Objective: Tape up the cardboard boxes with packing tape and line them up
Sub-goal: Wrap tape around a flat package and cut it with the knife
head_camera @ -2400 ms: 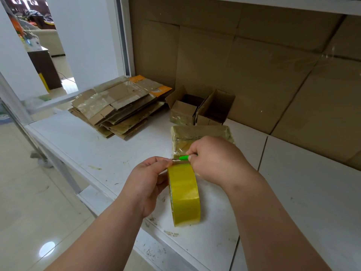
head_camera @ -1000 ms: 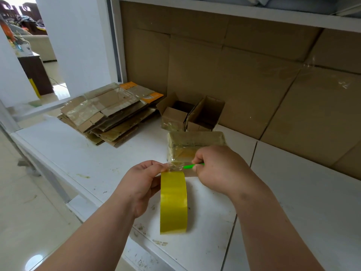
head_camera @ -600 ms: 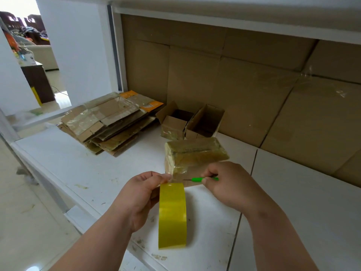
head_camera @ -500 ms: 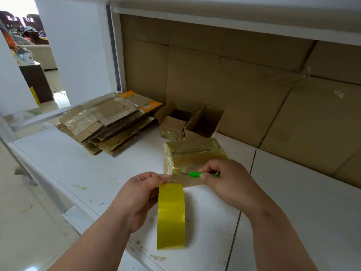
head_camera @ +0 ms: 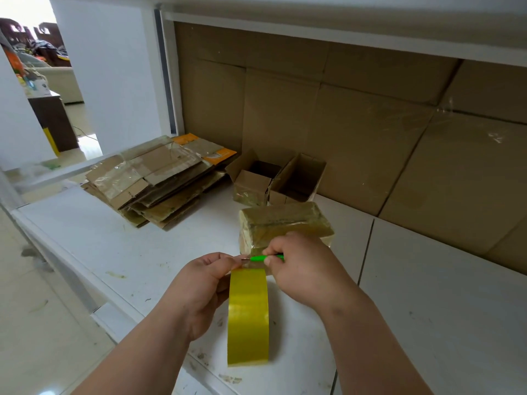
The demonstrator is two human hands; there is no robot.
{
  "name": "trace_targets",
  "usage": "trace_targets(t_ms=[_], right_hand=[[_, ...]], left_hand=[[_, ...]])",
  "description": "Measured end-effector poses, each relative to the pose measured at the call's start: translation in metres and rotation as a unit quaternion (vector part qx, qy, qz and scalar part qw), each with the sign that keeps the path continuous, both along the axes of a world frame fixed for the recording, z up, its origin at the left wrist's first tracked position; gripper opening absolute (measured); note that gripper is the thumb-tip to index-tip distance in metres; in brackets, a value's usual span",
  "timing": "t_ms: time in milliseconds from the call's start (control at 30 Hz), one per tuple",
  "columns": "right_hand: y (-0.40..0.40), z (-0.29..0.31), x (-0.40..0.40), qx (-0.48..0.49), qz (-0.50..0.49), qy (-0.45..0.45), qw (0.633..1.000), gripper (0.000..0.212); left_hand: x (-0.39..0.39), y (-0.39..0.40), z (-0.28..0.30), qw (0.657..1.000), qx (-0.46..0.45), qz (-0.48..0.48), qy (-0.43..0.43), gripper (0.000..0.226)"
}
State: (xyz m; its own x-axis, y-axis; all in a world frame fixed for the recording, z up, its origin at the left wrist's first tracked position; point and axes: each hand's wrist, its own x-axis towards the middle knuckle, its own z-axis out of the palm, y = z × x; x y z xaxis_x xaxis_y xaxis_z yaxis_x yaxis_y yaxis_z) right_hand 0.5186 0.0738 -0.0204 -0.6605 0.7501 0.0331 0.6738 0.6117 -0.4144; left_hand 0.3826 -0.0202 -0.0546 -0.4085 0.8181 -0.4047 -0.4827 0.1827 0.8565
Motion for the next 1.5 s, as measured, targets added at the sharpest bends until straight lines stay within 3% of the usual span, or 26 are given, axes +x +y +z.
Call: trace_targets(t_ms=[300, 533, 633, 767, 833, 933, 1033, 1167, 1500], right_hand=[[0.012, -0.007, 0.019, 0.028, -0.031, -0.04, 0.998, 0.017], [0.018, -0.018, 0.038, -0.053, -0.082, -0.03, 0.995, 0.019], [0.018, -0.028, 0.048, -0.09, -0.101, -0.059, 0.989, 0.018], [0.012, -0.039, 0.049, 0.015, -0.082, -0.169, 0.982, 0.019], [0.011, -0.035, 0.047, 0.045, -0.099, -0.14, 0.984, 0.021], [0.012, -0.026, 0.041, 0.114, -0.136, 0.005, 0.984, 0.022], [0.015, -0.02, 0.026, 0.122, -0.119, 0.12, 0.978, 0.047], [0.023, -0.032, 0.007, 0.127, -0.044, 0.003, 0.991, 0.079], [0.026, -0.031, -0.004, 0.145, -0.055, -0.013, 0.988, 0.057]], left_hand=[[-0.001, -0.002, 0.004, 1.0, -0.004, 0.017, -0.016, 0.009], [0.0, -0.004, 0.002, 1.0, 0.007, -0.007, 0.011, 0.02], [0.0, -0.004, 0.001, 1.0, 0.016, -0.025, 0.003, 0.013], [0.003, -0.003, 0.003, 0.997, 0.04, -0.044, 0.058, 0.006], [0.002, -0.003, 0.003, 0.991, 0.047, -0.046, 0.113, 0.006], [0.002, -0.004, 0.001, 0.979, 0.044, -0.04, 0.194, 0.006], [0.006, -0.006, 0.001, 0.965, 0.044, -0.027, 0.257, 0.01], [0.012, -0.009, 0.002, 0.969, 0.042, -0.006, 0.244, 0.013], [0.013, -0.008, 0.006, 0.974, 0.025, -0.021, 0.225, 0.012]])
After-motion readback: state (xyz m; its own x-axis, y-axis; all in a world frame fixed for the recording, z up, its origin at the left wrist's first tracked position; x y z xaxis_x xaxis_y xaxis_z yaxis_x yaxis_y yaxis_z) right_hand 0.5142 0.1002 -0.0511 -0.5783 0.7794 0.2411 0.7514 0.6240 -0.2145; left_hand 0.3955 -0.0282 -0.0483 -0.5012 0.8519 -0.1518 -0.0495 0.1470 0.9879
